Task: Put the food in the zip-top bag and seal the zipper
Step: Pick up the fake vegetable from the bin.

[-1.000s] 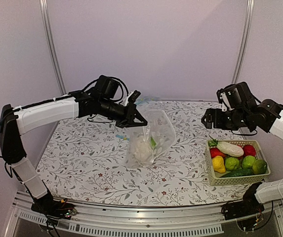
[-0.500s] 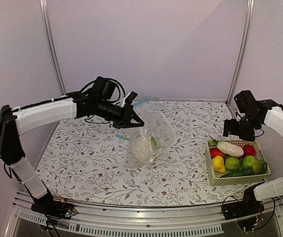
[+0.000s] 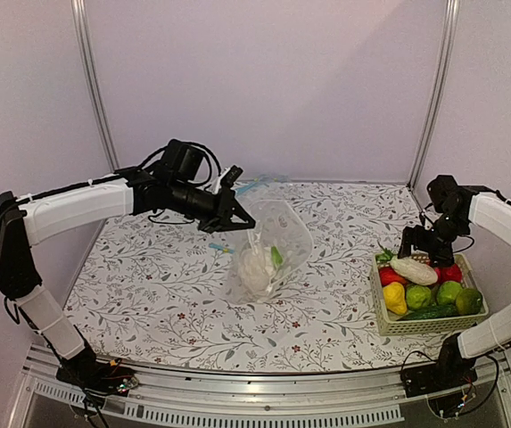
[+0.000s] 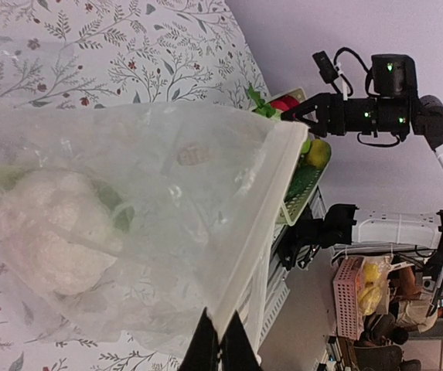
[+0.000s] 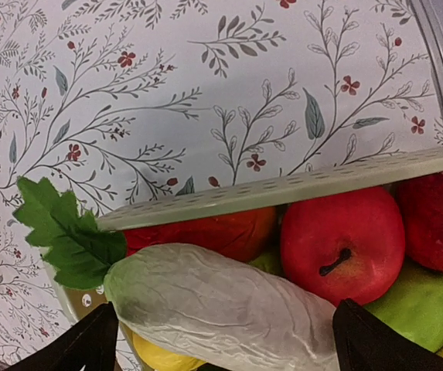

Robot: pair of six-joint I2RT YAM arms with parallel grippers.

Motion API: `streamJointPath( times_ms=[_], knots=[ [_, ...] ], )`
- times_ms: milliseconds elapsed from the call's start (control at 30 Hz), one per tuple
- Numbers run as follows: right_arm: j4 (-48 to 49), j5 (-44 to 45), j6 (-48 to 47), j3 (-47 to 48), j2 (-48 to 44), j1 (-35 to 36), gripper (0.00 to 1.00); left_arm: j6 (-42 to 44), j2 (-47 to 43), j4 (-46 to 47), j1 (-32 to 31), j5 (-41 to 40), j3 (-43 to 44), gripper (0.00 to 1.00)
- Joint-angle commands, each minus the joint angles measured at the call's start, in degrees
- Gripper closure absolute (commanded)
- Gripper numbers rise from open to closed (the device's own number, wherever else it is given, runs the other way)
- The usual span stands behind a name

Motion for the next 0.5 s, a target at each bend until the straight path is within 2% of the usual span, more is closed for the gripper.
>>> streamJointPath(
  times_ms=[0, 133, 467],
  knots=[
    [1.09, -5.49, -1.50, -2.12, 0.50, -0.12, 0.04, 1.28, -1.64, 0.58, 1.03, 0.46, -0.85, 1.00],
    [-0.30, -9.78, -0.10, -1.87, 0.05, 0.39, 0.06, 1.27, -1.39, 0.75, 1.31, 0.71, -0.69, 1.00],
    [-2.66, -6.27, 3.46, -3.26, -1.92, 5.65, 0.09, 0.51, -0.03, 1.97, 1.69, 2.27, 0.01, 1.00]
  ],
)
